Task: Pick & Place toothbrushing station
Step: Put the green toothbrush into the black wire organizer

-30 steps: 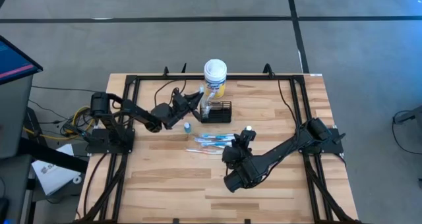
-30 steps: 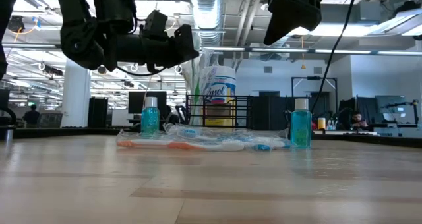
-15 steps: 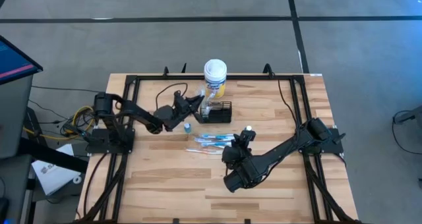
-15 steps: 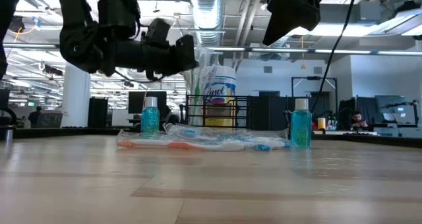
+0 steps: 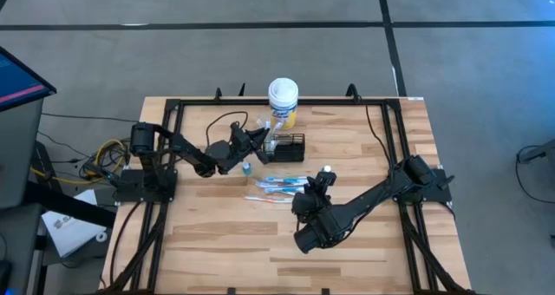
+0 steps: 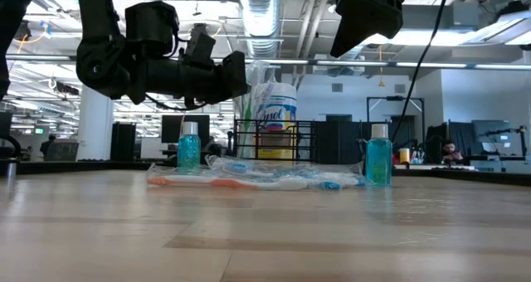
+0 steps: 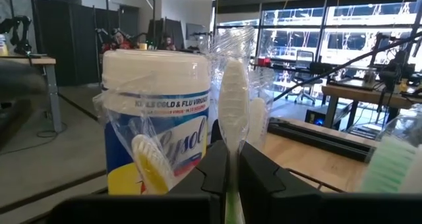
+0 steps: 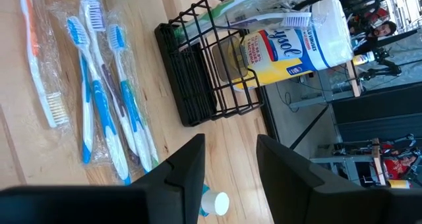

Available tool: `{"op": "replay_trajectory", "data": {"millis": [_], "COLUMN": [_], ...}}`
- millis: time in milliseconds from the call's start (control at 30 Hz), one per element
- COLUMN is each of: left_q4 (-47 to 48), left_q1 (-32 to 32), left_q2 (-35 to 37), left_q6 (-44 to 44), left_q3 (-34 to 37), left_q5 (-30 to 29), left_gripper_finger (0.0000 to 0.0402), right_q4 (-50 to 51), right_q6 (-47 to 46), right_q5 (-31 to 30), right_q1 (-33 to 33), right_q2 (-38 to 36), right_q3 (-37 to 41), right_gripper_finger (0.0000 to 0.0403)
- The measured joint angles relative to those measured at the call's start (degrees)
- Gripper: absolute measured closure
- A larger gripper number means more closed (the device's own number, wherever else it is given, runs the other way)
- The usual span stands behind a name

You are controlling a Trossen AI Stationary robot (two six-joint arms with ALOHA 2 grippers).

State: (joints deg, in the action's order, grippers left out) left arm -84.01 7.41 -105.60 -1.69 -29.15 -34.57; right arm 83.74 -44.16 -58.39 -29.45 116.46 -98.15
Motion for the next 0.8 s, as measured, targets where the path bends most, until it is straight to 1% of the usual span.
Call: {"op": "replay_trajectory", "data": {"millis": [367, 667, 800], "left_q4": [0.31, 0.5, 0.48], "left_q1": [-0.41, -0.39, -0.39], "left_q2": [0.02, 0.22, 0.22], "left_q6": [-1.64, -0.79, -0.22], "left_q3": [0.0, -0.02, -0.02], "left_q5": [0.02, 0.05, 0.1], "left_gripper_finger": [0.0386, 0.0386, 0.0375], "right_q4": [-0.02, -0.02, -0.02], "right_q6": [0.0, 0.02, 0.07], "right_q5": [0.02, 0.0, -0.04], "right_q1": [-0.02, -0.02, -0.02], "right_q2": [0.0, 0.0, 0.0], "right_q3": [0.0, 0.0, 0.0], "right_gripper_finger": [0.0276, 0.0276, 0.0276]}}
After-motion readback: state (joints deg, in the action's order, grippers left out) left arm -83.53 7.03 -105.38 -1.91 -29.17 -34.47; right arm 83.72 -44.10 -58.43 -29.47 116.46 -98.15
